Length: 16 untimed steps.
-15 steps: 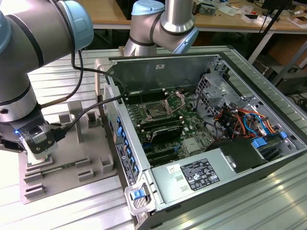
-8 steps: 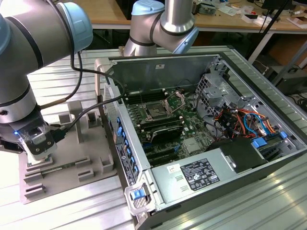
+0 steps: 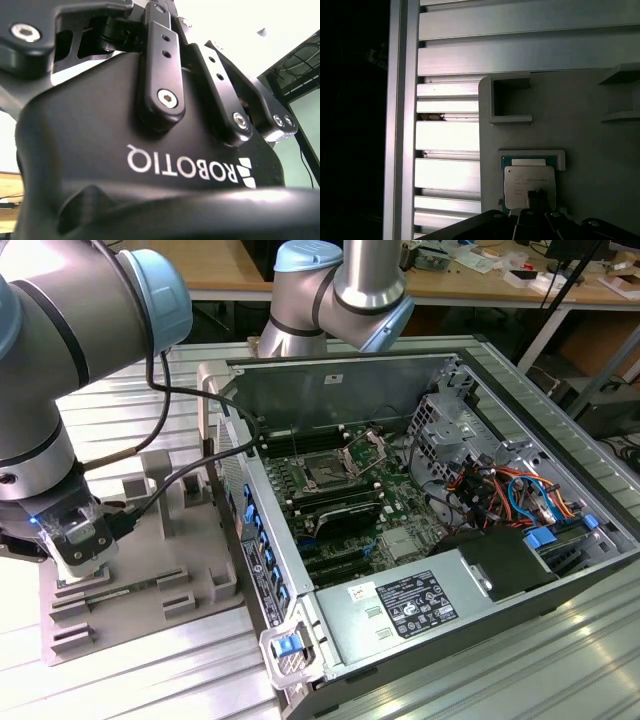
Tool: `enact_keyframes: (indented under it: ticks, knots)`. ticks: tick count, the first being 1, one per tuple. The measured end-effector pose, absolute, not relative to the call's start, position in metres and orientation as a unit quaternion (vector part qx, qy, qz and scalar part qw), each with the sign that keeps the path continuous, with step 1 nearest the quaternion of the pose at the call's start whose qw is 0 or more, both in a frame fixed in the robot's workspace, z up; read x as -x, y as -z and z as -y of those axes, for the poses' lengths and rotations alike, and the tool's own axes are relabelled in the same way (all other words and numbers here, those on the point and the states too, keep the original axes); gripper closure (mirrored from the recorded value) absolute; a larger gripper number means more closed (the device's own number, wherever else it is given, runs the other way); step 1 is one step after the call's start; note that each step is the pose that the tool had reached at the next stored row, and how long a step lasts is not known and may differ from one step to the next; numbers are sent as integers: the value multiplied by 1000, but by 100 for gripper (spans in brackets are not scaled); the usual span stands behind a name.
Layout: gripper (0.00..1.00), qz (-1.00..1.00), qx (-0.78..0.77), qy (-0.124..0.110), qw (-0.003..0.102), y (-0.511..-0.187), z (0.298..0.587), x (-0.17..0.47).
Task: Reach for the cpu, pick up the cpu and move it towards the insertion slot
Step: 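Reach for the cpu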
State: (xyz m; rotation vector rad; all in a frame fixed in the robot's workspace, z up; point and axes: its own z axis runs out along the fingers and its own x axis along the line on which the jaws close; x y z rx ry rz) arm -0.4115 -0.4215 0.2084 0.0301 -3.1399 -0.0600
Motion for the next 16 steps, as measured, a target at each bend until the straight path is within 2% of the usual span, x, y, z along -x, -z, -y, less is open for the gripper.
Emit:
enact_keyframes:
  ticks: [16]
  knots:
    - [89, 1000, -10, 19, 0, -202, 421, 414]
